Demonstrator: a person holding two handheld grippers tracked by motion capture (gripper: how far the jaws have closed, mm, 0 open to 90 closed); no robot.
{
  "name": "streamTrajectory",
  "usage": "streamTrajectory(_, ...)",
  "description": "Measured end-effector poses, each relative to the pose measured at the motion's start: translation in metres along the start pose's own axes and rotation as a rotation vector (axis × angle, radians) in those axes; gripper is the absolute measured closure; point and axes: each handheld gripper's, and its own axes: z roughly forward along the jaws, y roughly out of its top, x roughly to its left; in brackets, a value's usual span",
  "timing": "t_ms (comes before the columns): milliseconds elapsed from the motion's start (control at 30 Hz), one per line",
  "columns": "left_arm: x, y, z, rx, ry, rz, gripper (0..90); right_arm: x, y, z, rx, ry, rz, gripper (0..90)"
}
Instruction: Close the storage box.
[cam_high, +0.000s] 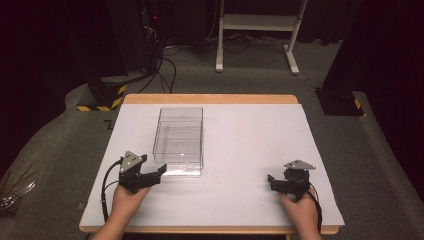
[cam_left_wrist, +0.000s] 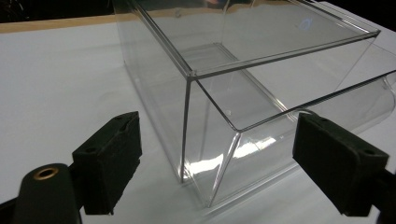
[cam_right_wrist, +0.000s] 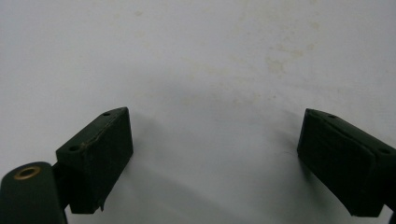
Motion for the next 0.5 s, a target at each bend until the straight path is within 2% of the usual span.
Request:
streamTrajectory(167,0.003,0.003,0.006,-0.003,0.001,-0.018,16.0,0.0,0.0,0.0,0.0,0.0,0.0,10.3)
streamTrajectory(500,0.009,0.008,0.015,0.006,0.009,-0.028,16.2,0.0,0.0,0.0,0.0,0.0,0.0,10.3)
